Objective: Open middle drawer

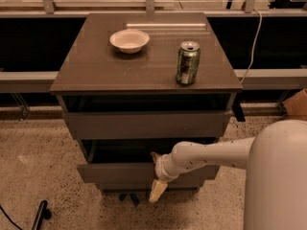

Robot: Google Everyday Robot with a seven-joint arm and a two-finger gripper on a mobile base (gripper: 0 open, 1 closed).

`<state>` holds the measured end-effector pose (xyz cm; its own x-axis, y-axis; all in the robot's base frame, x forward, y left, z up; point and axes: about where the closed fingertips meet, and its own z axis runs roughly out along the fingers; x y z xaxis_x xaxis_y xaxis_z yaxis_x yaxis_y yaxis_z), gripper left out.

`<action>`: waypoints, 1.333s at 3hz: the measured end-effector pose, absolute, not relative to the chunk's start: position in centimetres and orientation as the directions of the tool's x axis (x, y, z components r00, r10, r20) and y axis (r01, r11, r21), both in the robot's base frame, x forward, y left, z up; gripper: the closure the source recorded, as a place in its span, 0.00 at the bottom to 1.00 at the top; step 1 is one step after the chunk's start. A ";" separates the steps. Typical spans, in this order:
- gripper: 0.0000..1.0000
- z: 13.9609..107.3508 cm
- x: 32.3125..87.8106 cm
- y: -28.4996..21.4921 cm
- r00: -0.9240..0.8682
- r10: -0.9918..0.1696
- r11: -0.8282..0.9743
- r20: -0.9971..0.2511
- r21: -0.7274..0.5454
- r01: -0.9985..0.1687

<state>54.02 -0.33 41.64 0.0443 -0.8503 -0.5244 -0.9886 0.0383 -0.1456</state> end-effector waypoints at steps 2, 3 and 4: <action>0.16 42.2 54.6 -0.1 0.049 -0.873 0.015 -0.485 -0.127 -0.992; 0.40 41.6 54.6 0.6 0.057 -0.882 -0.020 -0.469 -0.083 -0.996; 0.62 41.5 54.2 1.2 0.075 -0.887 -0.065 -0.455 -0.037 -0.997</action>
Offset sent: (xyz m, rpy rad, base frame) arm 0.0105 0.0038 0.0105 -0.0757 0.0434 0.0356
